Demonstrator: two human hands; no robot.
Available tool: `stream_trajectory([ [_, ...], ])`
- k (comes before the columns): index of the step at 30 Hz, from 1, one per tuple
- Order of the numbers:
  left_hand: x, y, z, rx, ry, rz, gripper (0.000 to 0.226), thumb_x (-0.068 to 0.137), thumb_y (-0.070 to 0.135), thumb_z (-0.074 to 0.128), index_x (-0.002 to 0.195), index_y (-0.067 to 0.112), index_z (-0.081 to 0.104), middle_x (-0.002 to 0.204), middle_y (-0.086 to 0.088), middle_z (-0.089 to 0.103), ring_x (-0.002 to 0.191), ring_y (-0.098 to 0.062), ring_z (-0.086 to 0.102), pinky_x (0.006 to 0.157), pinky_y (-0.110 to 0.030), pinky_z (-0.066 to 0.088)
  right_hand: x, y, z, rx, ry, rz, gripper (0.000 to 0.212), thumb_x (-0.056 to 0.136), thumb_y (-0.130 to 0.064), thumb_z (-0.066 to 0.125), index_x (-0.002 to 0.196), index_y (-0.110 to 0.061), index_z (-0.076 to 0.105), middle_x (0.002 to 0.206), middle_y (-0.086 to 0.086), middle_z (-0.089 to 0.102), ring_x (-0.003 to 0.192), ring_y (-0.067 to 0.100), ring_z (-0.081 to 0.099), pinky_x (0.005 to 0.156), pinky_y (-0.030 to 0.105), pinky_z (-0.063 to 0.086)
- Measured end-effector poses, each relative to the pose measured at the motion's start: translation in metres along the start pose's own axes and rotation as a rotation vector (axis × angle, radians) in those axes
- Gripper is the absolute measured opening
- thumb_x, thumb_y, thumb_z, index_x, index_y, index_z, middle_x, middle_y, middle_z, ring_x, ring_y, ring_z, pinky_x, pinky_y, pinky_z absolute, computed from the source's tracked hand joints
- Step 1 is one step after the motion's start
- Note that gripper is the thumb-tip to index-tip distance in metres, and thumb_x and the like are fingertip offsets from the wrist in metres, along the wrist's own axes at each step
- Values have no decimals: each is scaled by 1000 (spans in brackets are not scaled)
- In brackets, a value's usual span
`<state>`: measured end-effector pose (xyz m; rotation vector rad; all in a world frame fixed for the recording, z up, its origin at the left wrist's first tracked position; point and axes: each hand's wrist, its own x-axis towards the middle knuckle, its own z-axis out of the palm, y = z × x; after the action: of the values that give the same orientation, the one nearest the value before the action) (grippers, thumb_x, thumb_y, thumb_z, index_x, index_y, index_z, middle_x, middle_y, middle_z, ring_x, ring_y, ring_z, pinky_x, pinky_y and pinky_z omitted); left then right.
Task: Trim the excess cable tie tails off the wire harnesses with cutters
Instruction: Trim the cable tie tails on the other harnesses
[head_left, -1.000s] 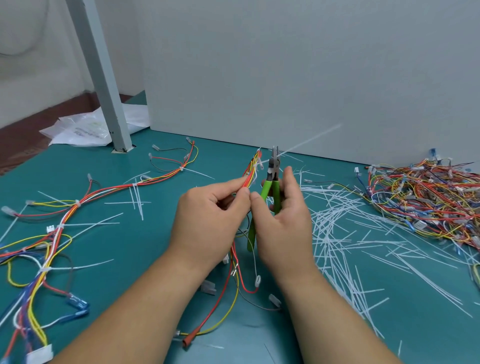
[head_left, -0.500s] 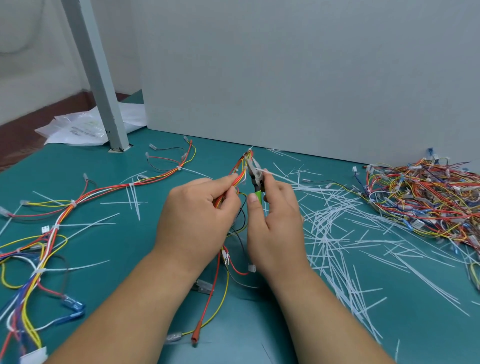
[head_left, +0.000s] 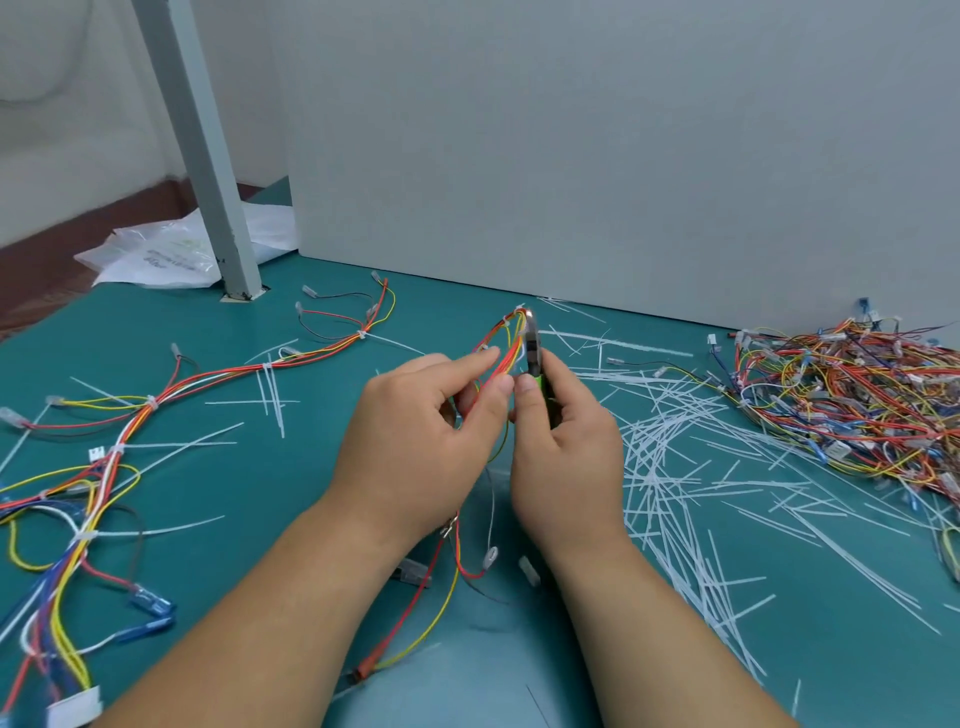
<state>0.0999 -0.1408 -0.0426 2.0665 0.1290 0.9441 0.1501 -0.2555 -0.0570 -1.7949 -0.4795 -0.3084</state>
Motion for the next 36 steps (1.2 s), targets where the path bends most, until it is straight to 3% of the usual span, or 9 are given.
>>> stream_trajectory([
  [5,4,-1,-4,-67,105,-34,43,90,53,55,121,30,73,97,11,60,84,-13,58,73,-9,39,5,-1,-3,255,40,113,26,108,-16,52,109,-28,75,83,-15,72,70,6,62,65,18,50],
  [8,5,-3,-7,-57,72,-49,62,84,64,57,138,32,60,123,10,51,111,-8,55,90,-15,41,8,-1,-4,407,-17,194,24,107,-22,52,104,-17,76,74,-10,68,65,10,59,60,24,50],
  [11,4,-6,-7,-94,-57,-33,85,80,69,59,154,33,37,154,13,37,142,-6,37,115,-34,38,7,-6,-2,562,-118,225,28,97,-30,53,88,-26,79,75,-4,67,68,13,58,63,28,50],
  [13,4,-8,-7,-104,-159,-39,95,78,72,58,159,36,23,163,19,25,150,4,19,122,-33,26,4,-9,-2,619,-174,218,28,96,-31,53,87,-31,80,80,-3,70,68,10,58,62,25,50],
  [18,4,-17,-4,-134,-320,-79,90,76,79,54,155,51,21,155,23,37,142,-5,35,116,-36,35,0,-13,0,716,-255,236,28,98,-29,53,97,-30,81,86,-5,74,70,6,63,63,20,51],
  [21,5,-20,-1,-139,-286,-70,82,77,75,55,152,47,33,135,24,49,117,-9,53,90,-22,42,0,-13,0,741,-264,253,26,99,-27,52,103,-18,76,81,-5,74,65,5,61,59,20,50],
  [25,2,-19,3,-93,-179,-101,61,77,71,58,129,41,54,113,19,59,100,-10,58,75,-7,36,1,-11,2,683,-202,281,25,96,-30,54,90,-19,75,76,-2,69,60,7,55,56,20,47],
  [30,0,-9,0,-59,-102,-10,29,82,56,61,99,33,64,97,17,63,96,-11,59,83,-19,44,3,-10,3,685,-170,313,27,95,-34,55,86,-29,80,83,4,69,71,14,58,64,26,50],
  [36,-2,-5,3,31,-110,127,18,90,41,66,84,26,71,82,15,62,87,-8,57,83,-43,49,4,-6,5,707,-110,287,28,98,-29,54,90,-22,79,89,7,74,86,19,67,77,29,57],
])
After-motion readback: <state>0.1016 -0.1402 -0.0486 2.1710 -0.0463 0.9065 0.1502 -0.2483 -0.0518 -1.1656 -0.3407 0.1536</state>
